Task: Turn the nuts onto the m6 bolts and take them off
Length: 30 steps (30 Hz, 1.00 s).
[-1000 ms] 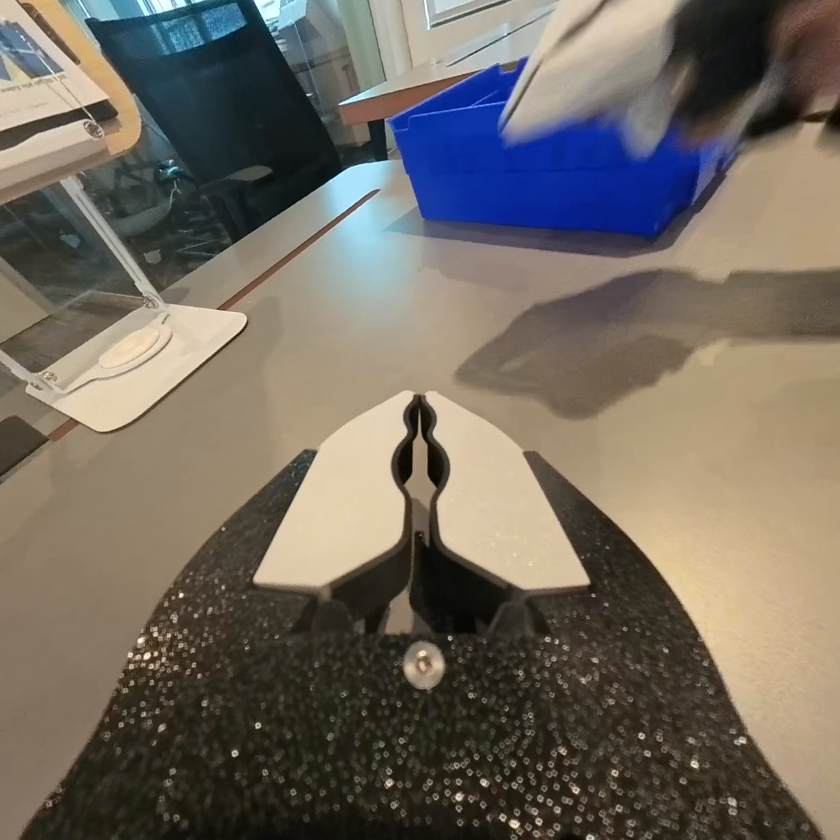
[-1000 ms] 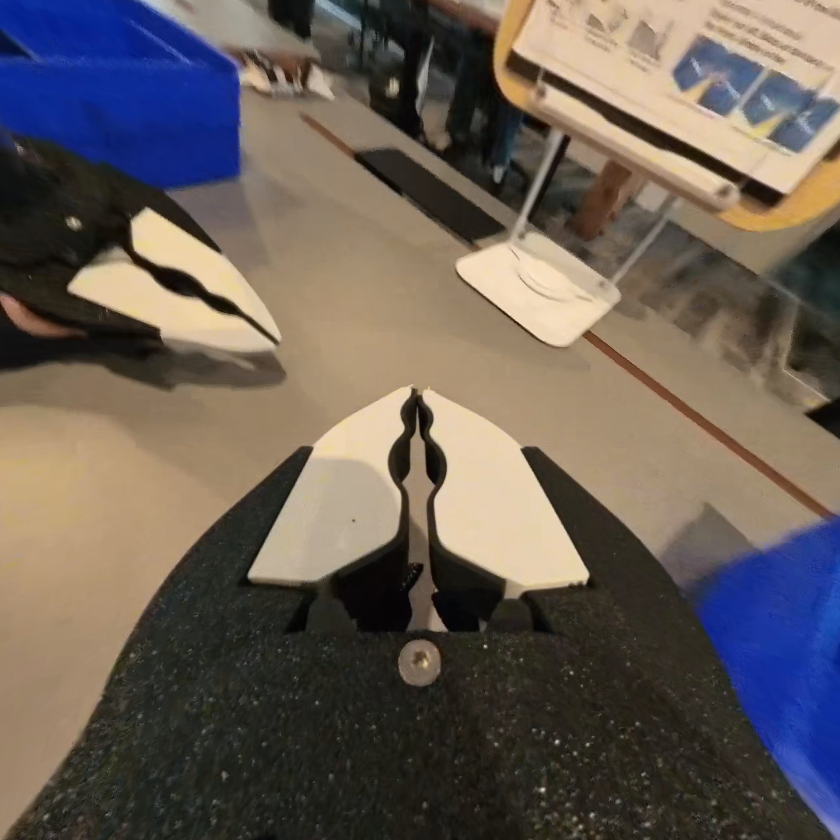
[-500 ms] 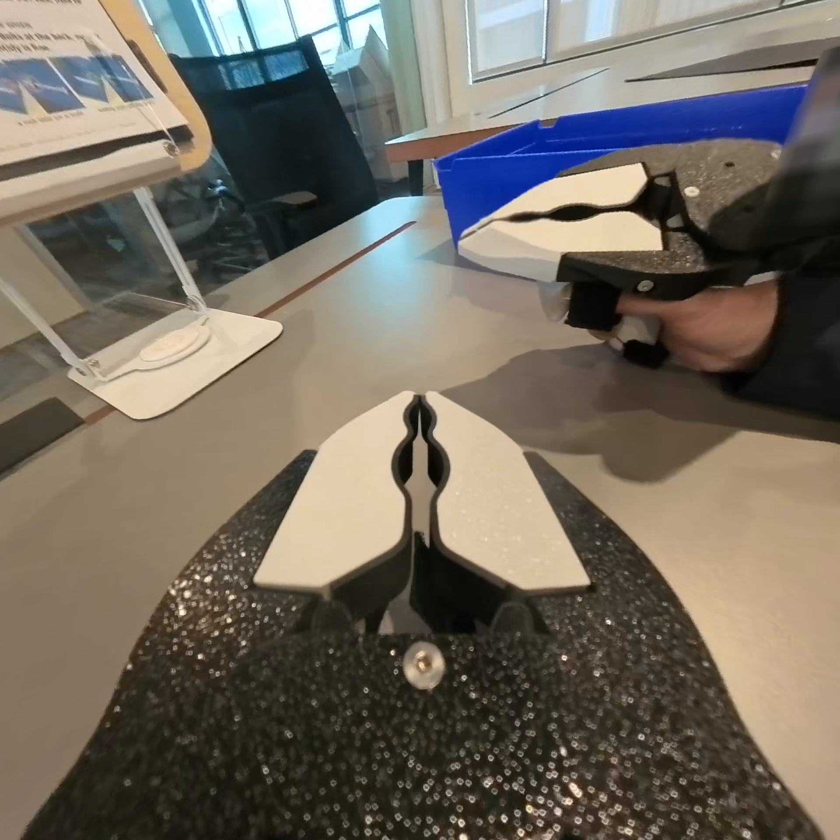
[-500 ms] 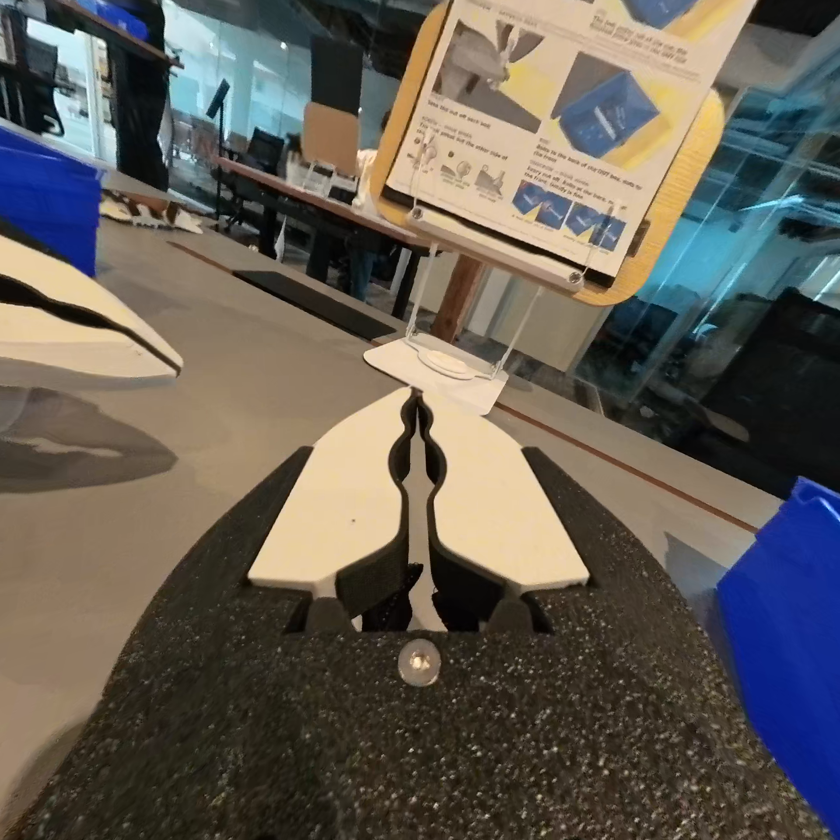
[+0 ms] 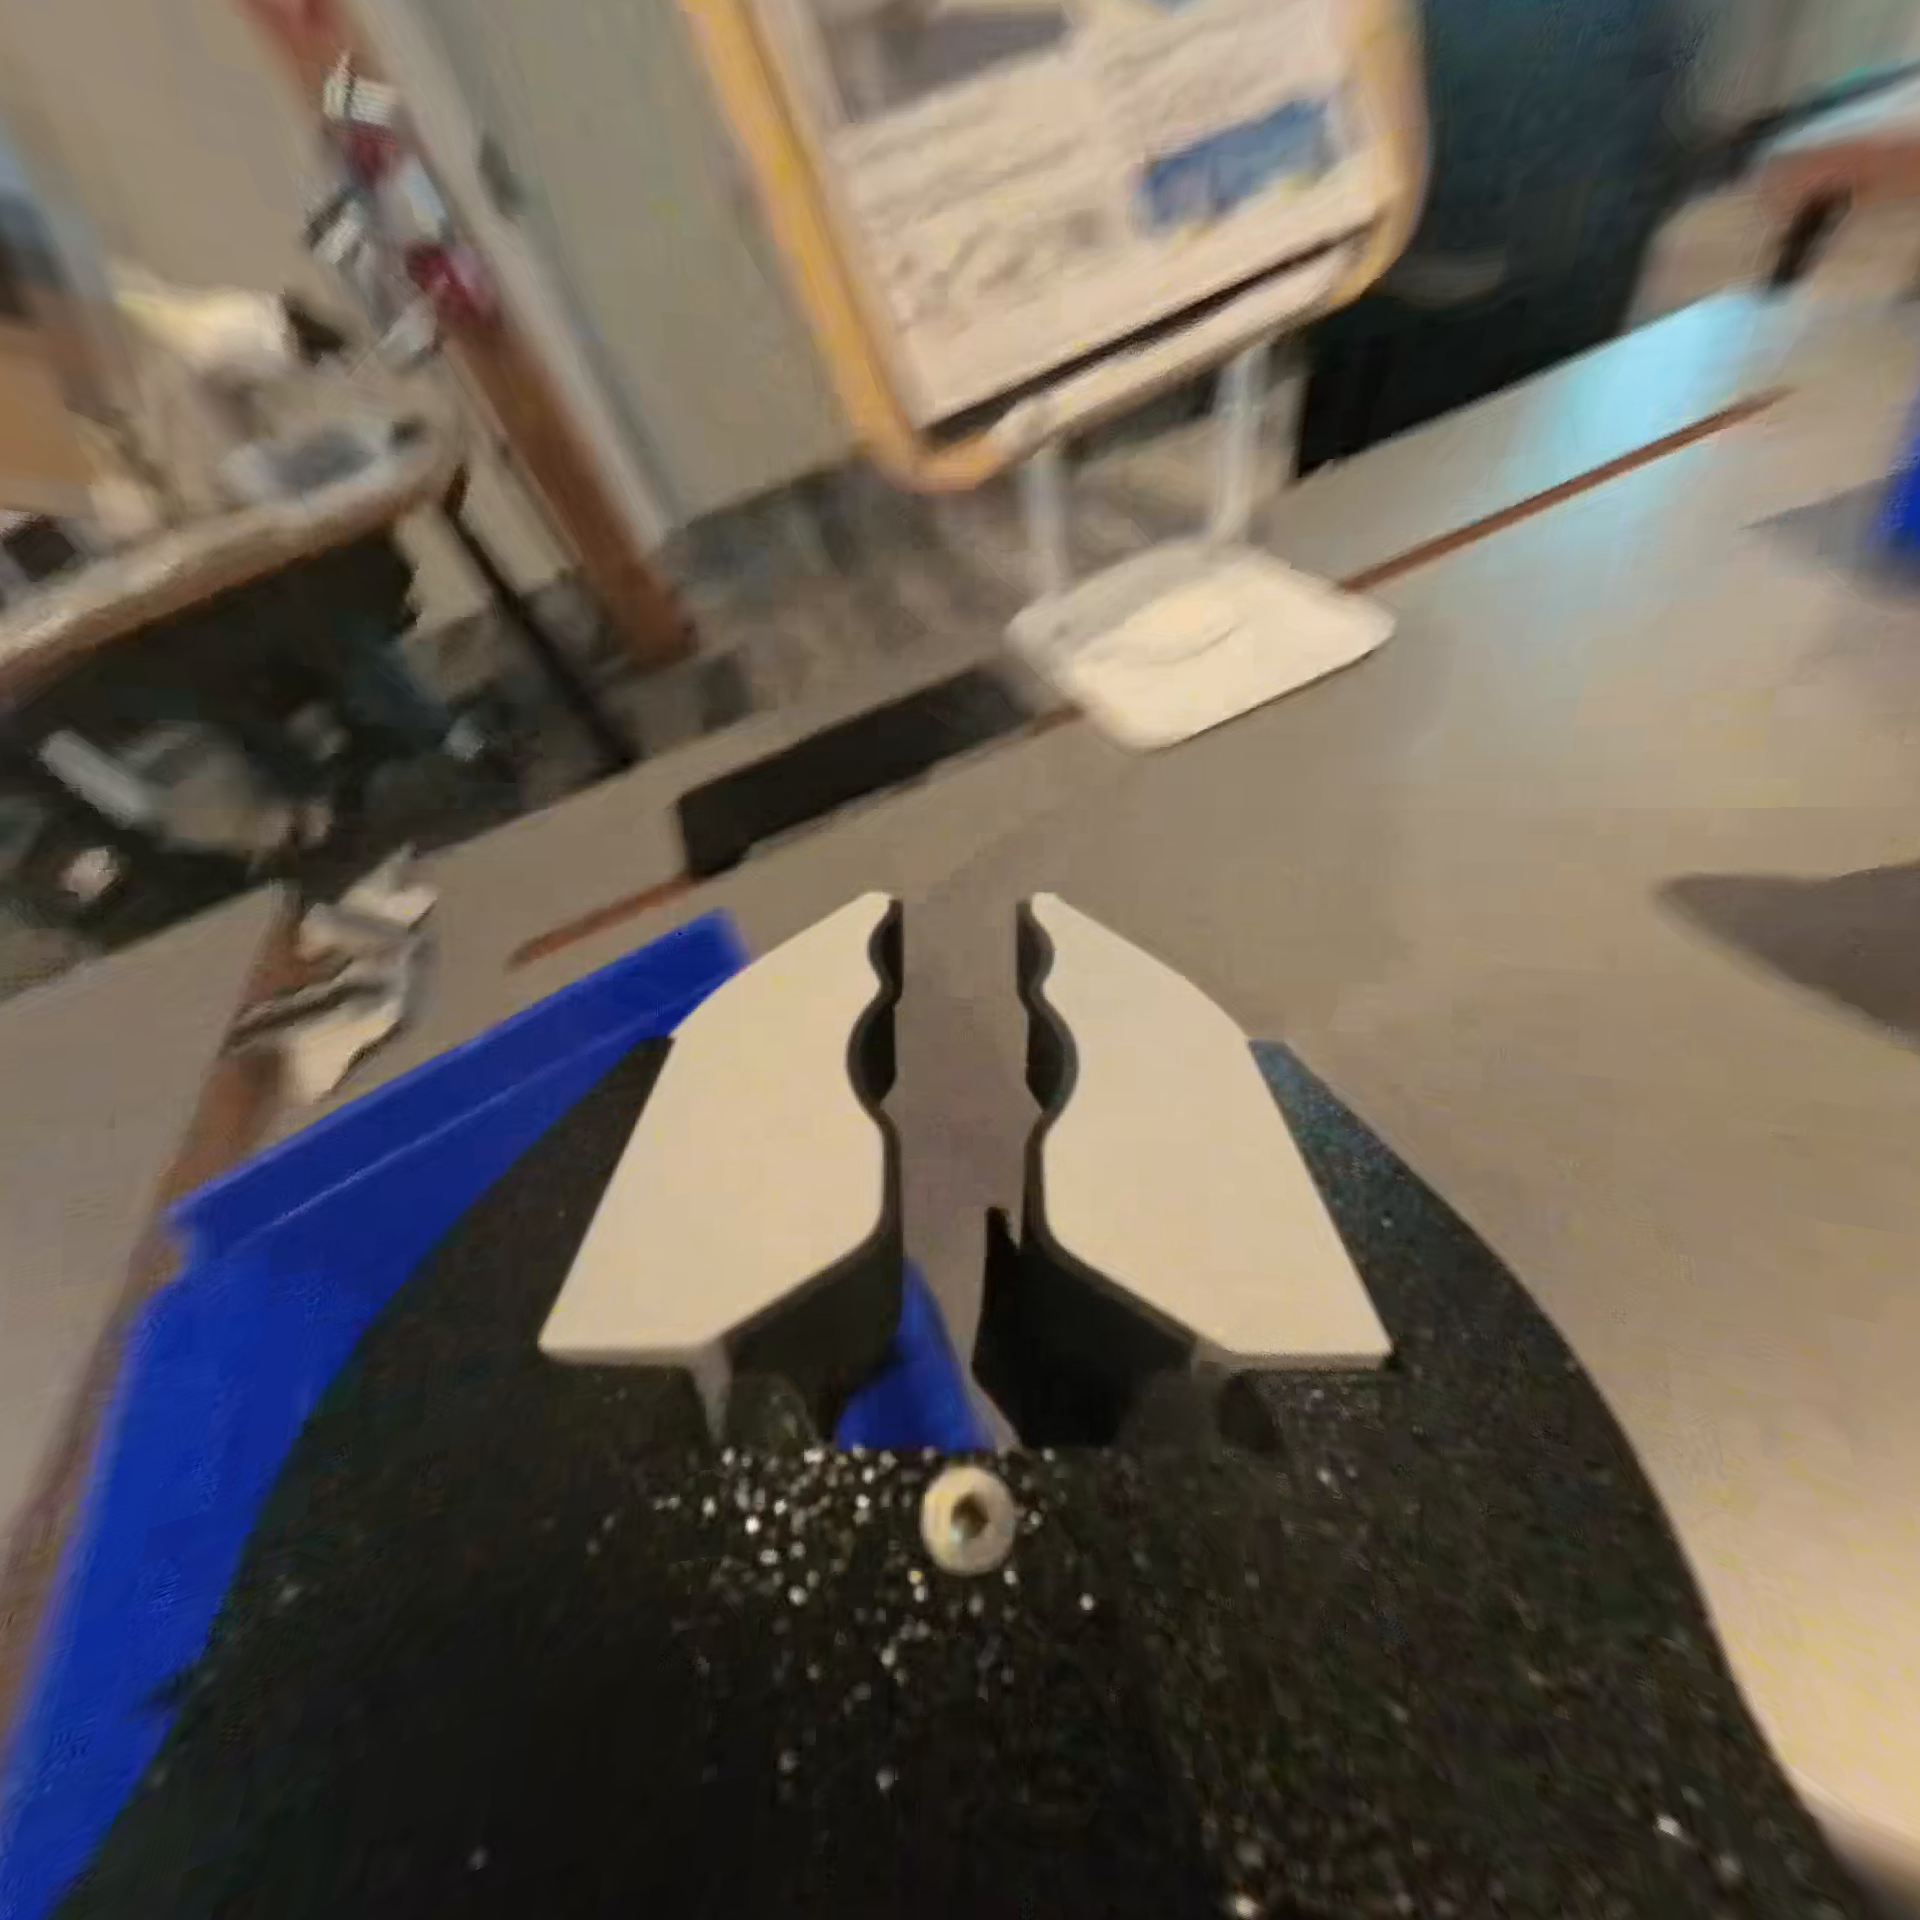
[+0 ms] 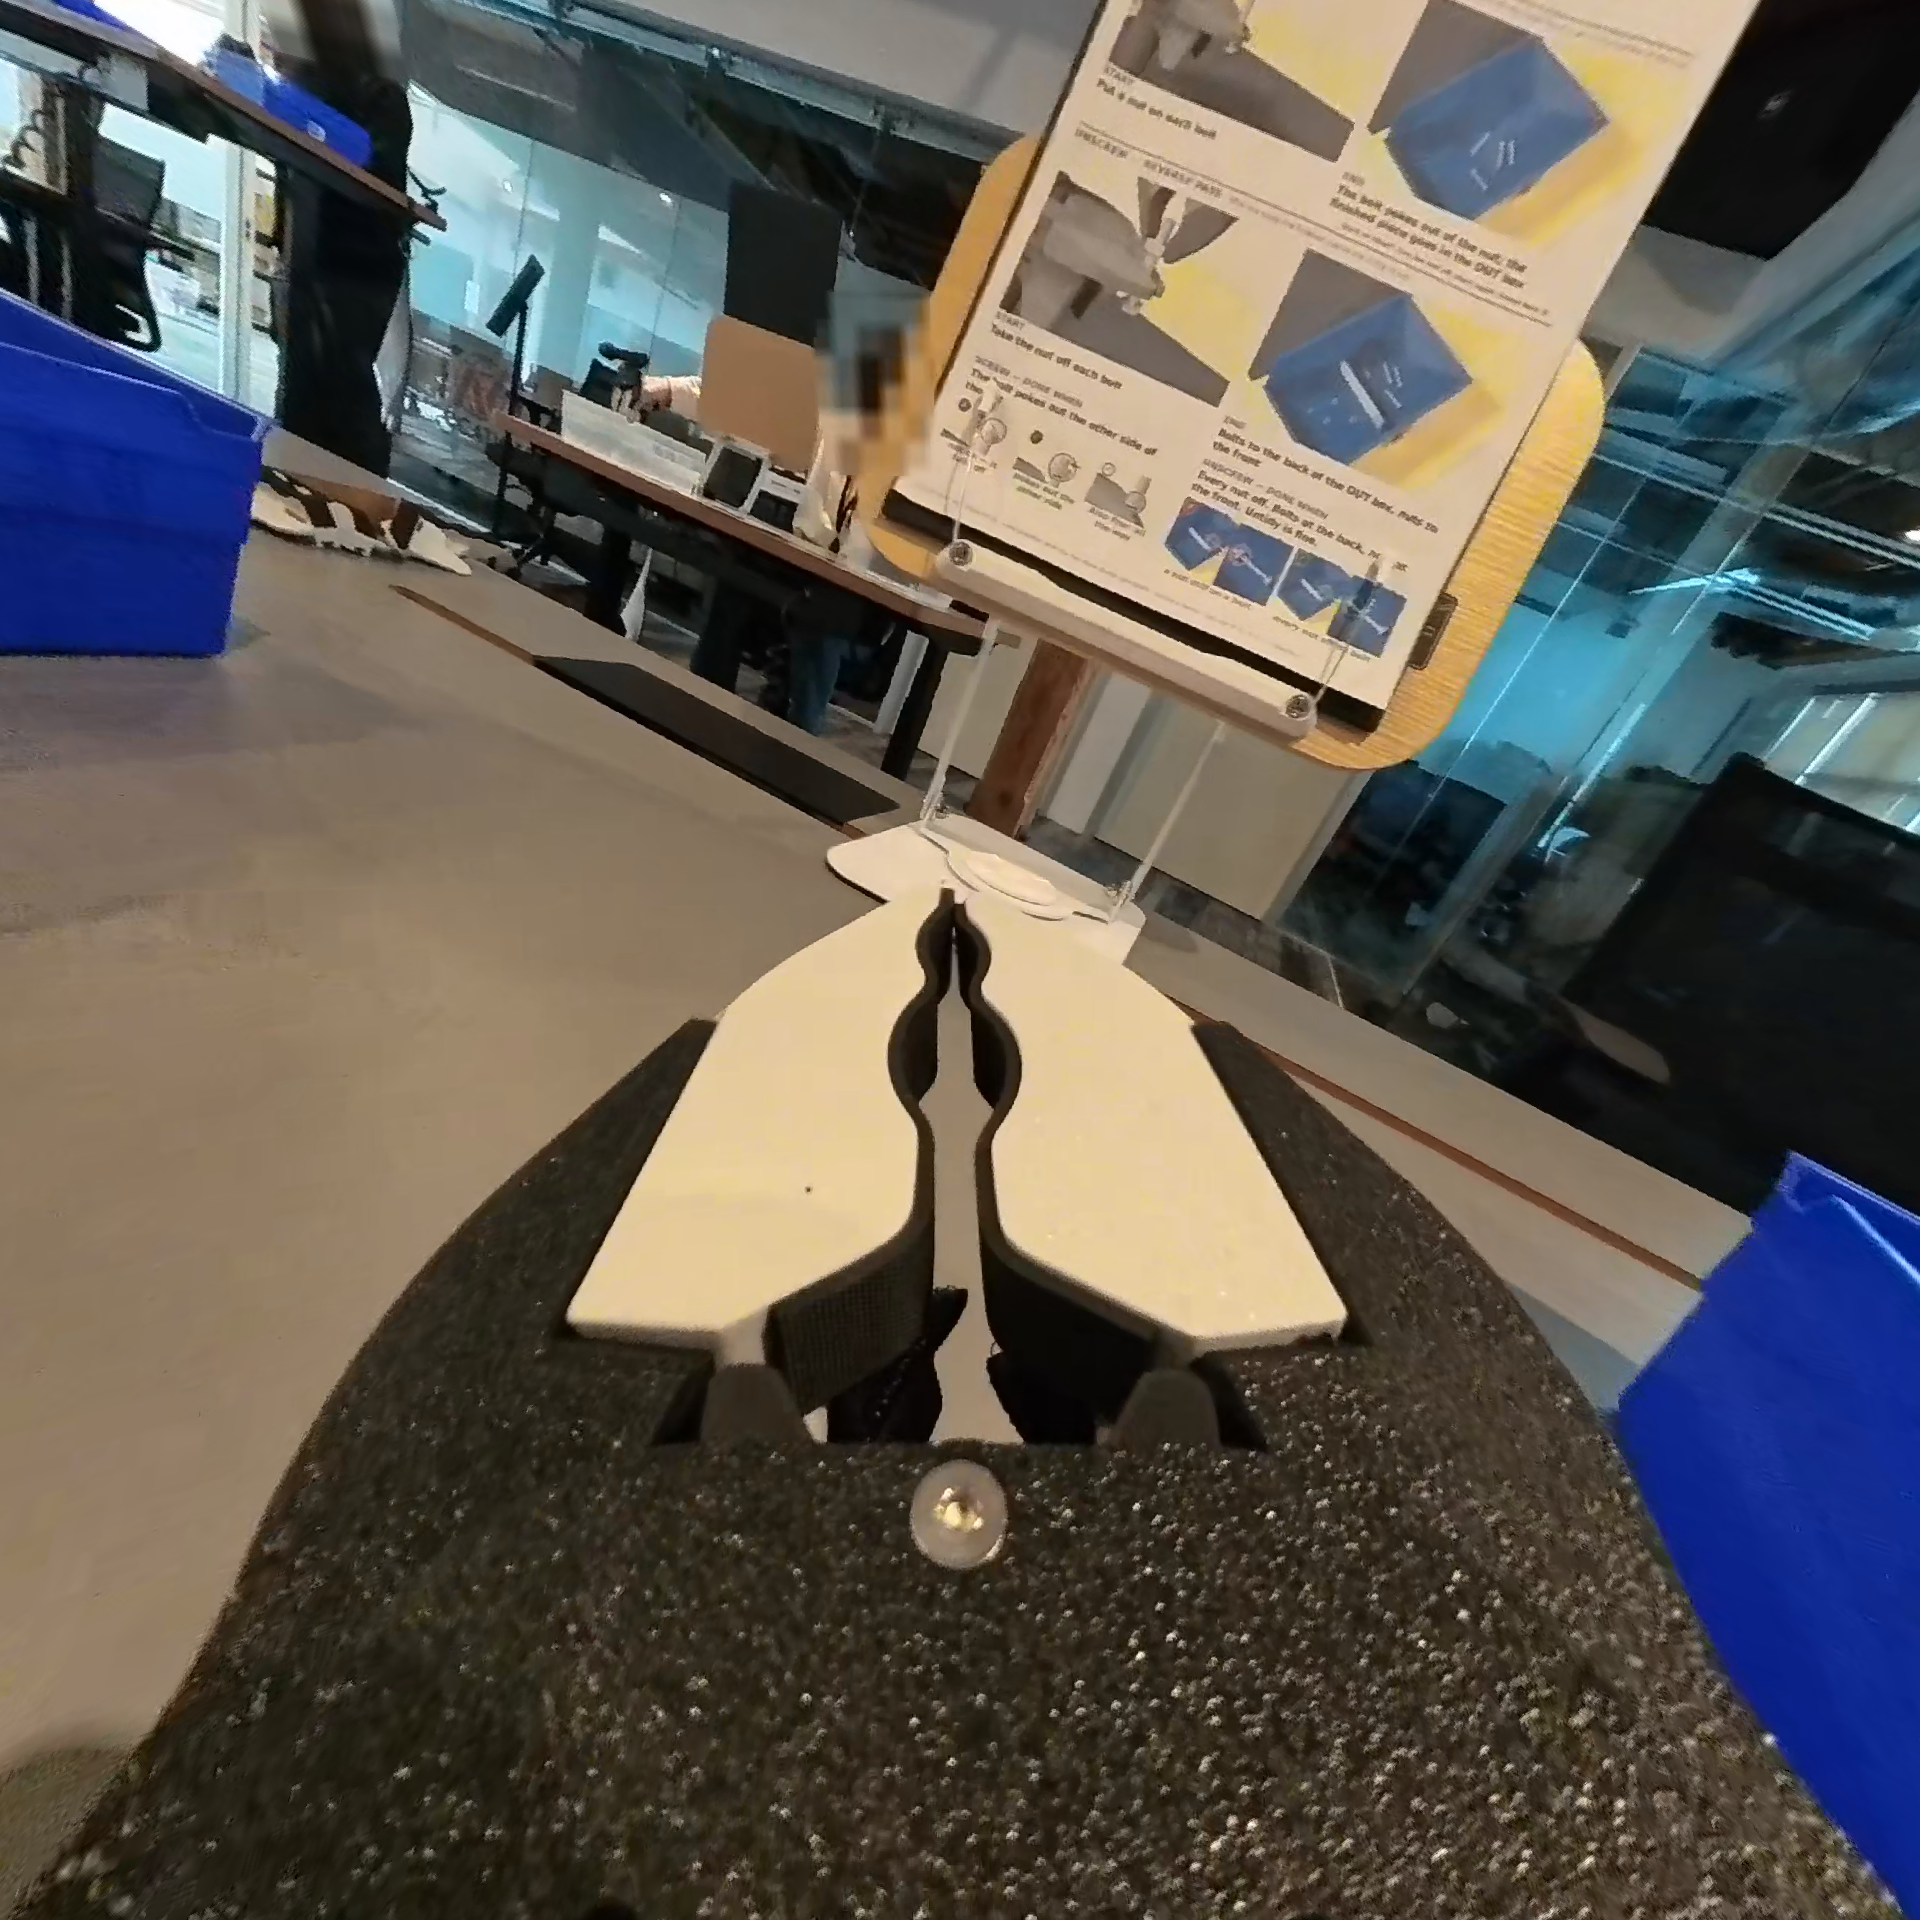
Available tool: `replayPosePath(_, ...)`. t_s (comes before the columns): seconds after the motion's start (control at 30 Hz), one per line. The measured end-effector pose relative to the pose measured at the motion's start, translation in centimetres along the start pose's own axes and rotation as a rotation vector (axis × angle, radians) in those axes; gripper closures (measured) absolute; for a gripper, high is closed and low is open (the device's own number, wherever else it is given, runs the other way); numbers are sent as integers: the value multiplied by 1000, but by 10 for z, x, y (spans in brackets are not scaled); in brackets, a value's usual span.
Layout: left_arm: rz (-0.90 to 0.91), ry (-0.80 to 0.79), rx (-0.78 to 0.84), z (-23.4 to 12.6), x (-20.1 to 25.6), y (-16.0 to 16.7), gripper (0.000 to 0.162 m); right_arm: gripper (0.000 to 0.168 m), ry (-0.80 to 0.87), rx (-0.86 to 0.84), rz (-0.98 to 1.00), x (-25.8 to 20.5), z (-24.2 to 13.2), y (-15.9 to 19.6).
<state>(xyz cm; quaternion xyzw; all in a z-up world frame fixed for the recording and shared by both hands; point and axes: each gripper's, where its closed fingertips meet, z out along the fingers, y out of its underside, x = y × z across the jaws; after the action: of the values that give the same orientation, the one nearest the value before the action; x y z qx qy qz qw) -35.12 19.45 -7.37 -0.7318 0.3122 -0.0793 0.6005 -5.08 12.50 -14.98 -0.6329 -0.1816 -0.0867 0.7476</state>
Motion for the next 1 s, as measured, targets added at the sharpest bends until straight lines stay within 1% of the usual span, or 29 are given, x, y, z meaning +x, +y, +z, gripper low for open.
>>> replayPosePath(0.07,-44,-35,-206,10,-51,37,141,168,-9,0,-5,-2,0,0)
replayPosePath(0.13,-82,-40,-423,23,-87,80,142,168,-12,1,-5,-3,1,0)
replayPosePath(0.2,-104,-38,-603,34,-107,117,146,168,-15,1,-4,-3,1,0)
replayPosePath(0.27,-195,45,-749,44,-103,144,149,168,-14,3,-1,-3,1,-1)
replayPosePath(0.3,-264,97,-791,48,-97,150,148,168,-14,2,0,-3,1,0)
replayPosePath(0.33,-315,118,-785,54,-97,147,141,168,-14,3,1,-3,1,0)
replayPosePath(0.43,-280,71,-860,64,-108,152,144,168,-15,5,5,-3,1,-1)
replayPosePath(0.5,-273,88,-982,65,-104,166,143,168,-16,7,6,-3,0,-1)
replayPosePath(0.57,-255,83,-1110,63,-104,181,136,168,-18,7,7,-3,1,-1)
replayPosePath(0.6,-252,79,-1149,63,-104,186,133,168,-19,7,7,-3,1,-1)
replayPosePath(0.73,-237,33,-1230,66,-113,199,131,168,-24,7,10,-4,1,-1)
replayPosePath(0.8,-216,13,-1265,65,-117,203,133,168,-25,7,9,-4,1,-1)
replayPosePath(0.87,-201,30,-1278,65,-115,206,150,168,-27,6,9,-4,1,-1)
replayPosePath(0.9,-191,44,-1279,65,-114,207,154,168,-28,6,9,-4,1,-1)
replayPosePath(1.0,-166,114,-1258,65,-110,204,156,168,-33,4,6,-5,2,-1)
